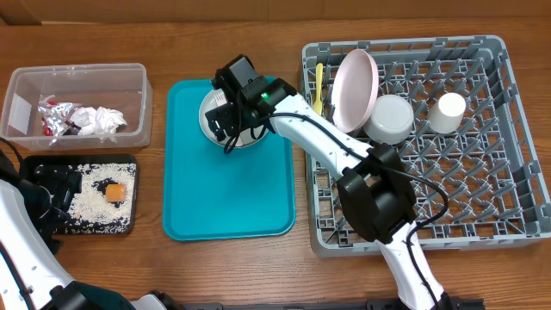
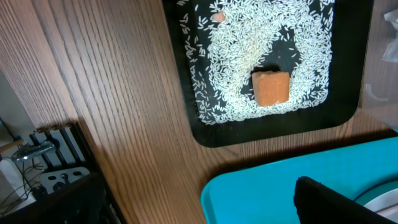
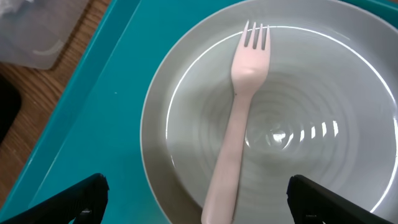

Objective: Sort waste into correct bins and load items into the dishwasher rack

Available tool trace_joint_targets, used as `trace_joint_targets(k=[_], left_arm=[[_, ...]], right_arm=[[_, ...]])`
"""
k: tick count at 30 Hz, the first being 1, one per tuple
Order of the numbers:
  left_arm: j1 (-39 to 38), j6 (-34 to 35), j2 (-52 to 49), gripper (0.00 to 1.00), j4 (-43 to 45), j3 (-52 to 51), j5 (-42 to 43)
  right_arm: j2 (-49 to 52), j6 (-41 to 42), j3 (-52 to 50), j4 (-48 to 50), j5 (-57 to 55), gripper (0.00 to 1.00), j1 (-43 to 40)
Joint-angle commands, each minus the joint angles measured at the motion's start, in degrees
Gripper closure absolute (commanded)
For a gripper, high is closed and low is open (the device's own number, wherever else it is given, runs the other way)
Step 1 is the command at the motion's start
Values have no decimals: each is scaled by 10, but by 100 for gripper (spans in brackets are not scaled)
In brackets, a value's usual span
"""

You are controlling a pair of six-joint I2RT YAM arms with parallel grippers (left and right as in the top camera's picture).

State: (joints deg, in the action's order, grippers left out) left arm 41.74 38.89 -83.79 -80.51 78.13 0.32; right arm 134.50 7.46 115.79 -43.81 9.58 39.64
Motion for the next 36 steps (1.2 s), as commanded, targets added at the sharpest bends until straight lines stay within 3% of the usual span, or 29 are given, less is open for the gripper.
trace_joint_targets(k=[1, 14, 20, 24, 36], left_arm=[[0, 5, 7, 0, 0, -2, -8], [0, 5, 7, 0, 0, -2, -8], [0, 5, 7, 0, 0, -2, -8], [0, 5, 7, 0, 0, -2, -7], [0, 5, 7, 0, 0, -2, -8]], right_arm=[[23, -2, -1, 7, -5, 5, 0], [73, 25, -1, 11, -5, 14, 1], [76, 32, -1, 10, -5, 39, 1], [78, 32, -1, 7, -8, 39, 4], [79, 35, -1, -5, -178, 37, 61]])
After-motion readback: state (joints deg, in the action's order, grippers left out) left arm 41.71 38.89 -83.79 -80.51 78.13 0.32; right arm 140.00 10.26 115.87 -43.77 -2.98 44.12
